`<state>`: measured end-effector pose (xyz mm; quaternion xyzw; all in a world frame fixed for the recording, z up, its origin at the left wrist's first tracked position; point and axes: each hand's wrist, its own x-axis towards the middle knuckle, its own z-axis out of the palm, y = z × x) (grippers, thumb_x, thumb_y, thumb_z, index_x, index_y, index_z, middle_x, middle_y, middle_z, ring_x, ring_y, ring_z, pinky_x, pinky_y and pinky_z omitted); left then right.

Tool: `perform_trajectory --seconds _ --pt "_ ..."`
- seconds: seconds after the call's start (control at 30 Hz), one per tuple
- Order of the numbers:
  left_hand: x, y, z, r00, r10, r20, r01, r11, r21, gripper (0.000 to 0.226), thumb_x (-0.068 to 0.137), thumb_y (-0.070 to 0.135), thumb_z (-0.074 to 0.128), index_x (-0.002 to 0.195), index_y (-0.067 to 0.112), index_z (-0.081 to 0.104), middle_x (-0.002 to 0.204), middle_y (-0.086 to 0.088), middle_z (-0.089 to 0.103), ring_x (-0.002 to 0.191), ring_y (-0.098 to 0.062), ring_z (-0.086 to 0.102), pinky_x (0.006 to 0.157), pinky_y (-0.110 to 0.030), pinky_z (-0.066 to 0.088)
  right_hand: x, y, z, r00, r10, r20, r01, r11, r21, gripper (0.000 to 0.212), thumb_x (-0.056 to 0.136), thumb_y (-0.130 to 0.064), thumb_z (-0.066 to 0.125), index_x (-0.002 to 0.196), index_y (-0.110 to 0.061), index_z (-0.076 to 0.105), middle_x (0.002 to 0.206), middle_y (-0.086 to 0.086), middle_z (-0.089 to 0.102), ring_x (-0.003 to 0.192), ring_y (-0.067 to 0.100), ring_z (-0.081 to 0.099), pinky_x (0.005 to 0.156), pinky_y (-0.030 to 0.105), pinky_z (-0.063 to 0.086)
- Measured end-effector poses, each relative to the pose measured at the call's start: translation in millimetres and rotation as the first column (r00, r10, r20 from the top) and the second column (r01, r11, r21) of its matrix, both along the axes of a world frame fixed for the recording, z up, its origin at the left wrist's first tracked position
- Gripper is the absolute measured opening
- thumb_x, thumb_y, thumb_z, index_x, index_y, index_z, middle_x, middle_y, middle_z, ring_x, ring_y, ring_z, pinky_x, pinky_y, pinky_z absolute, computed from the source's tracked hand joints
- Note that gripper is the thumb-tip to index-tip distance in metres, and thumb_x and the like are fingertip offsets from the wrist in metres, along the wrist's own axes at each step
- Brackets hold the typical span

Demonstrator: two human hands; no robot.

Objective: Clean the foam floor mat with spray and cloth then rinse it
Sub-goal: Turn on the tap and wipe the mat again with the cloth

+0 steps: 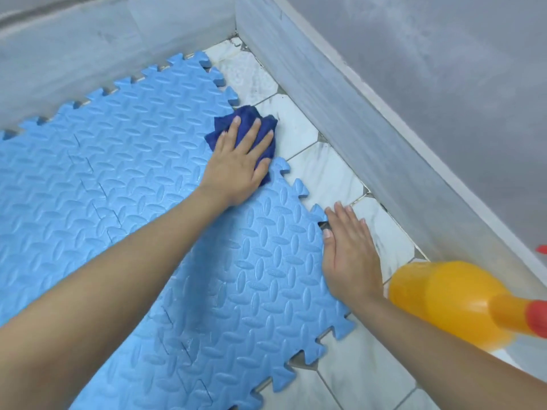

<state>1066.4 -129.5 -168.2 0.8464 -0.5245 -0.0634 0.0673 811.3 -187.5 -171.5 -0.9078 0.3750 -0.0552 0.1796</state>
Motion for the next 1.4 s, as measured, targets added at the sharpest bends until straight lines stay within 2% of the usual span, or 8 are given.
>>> perform_trajectory --seconds 0.1,0.27,0.47,0.67,0.97,1.2,1.27,1.4 --pt "-19 -15 2 0.991 0.127 -0.047 -0.125 0.991 0.036 0.056 0.098 0.043 0.022 0.151 0.022 0.023 0.161 -0.002 0.011 0.147 -0.036 -0.002 0.118 -0.050 0.006 0 1 0 1.000 -0.015 0.019 0.015 1.000 0.023 0.049 0.100 -0.028 0.026 0.143 -0.015 0.044 0.154 0.001 0.036 0.146 0.014 0.024 0.121 0.034 0.012" --pt "-101 83 8 0.983 -0.186 0.003 0.186 0.982 0.016 0.057 0.096 0.039 0.027 0.148 0.018 0.032 0.158 -0.003 0.023 0.146 -0.036 0.014 0.115 -0.051 0.024 -1 -2 1 0.998 -0.013 0.060 0.009 0.998 0.063 0.049 0.099 -0.027 0.028 0.143 -0.013 0.045 0.154 0.003 0.037 0.146 0.016 0.025 0.121 0.034 0.010" --pt "-179 189 12 0.908 -0.418 0.018 0.415 0.906 0.081 0.057 0.094 0.042 0.037 0.148 0.023 0.033 0.157 -0.001 0.026 0.144 -0.033 0.022 0.111 -0.046 0.022 -3 -3 0 0.998 0.018 0.066 -0.024 0.995 0.093 0.051 0.100 -0.028 0.024 0.145 -0.012 0.041 0.156 0.004 0.032 0.147 0.018 0.021 0.122 0.037 0.008" --pt "-176 108 10 0.993 -0.118 -0.019 0.119 0.991 0.059 0.053 0.098 0.041 0.033 0.147 0.020 0.035 0.156 -0.004 0.028 0.145 -0.035 0.019 0.113 -0.050 0.028 -6 -14 15 0.993 0.119 -0.010 -0.112 0.959 0.260 0.048 0.105 -0.023 0.027 0.152 -0.015 0.025 0.162 0.003 0.013 0.150 0.016 0.003 0.119 0.032 -0.005" --pt "-170 227 8 0.951 -0.289 0.113 0.276 0.954 0.121 0.053 0.099 0.043 0.028 0.148 0.024 0.032 0.158 0.000 0.025 0.146 -0.030 0.019 0.113 -0.044 0.020 -8 -4 20 0.985 0.125 -0.119 -0.091 0.963 0.255 0.050 0.106 -0.024 0.022 0.154 -0.012 0.014 0.163 0.002 0.006 0.150 0.017 -0.001 0.120 0.036 -0.002" --pt "-115 323 8 0.974 0.219 0.058 -0.226 0.963 0.148 0.064 0.100 0.043 0.009 0.145 0.008 0.038 0.156 -0.009 0.028 0.146 -0.038 0.011 0.116 -0.052 0.017 -12 -1 28 0.990 0.051 -0.134 -0.018 0.972 0.235 0.043 0.103 -0.028 0.033 0.139 -0.007 0.045 0.149 0.008 0.042 0.143 0.030 0.029 0.113 0.040 0.027" --pt "-136 292 9 0.988 0.138 0.070 -0.142 0.988 0.057 0.059 0.100 0.042 0.012 0.145 0.013 0.038 0.154 -0.007 0.032 0.145 -0.039 0.013 0.114 -0.049 0.017 -12 -3 33 0.987 0.084 -0.136 -0.048 0.968 0.246 0.035 0.102 -0.025 0.040 0.130 -0.007 0.052 0.139 0.009 0.052 0.135 0.034 0.040 0.105 0.040 0.033" --pt "-179 194 5 0.938 -0.321 0.134 0.322 0.947 0.015 0.052 0.100 0.044 0.025 0.144 0.022 0.040 0.154 -0.001 0.033 0.144 -0.035 0.023 0.112 -0.047 0.020 -14 -2 38 0.965 0.205 -0.166 -0.158 0.953 0.257 0.039 0.102 -0.017 0.039 0.140 -0.015 0.048 0.152 0.003 0.040 0.141 0.030 0.033 0.110 0.034 0.029"
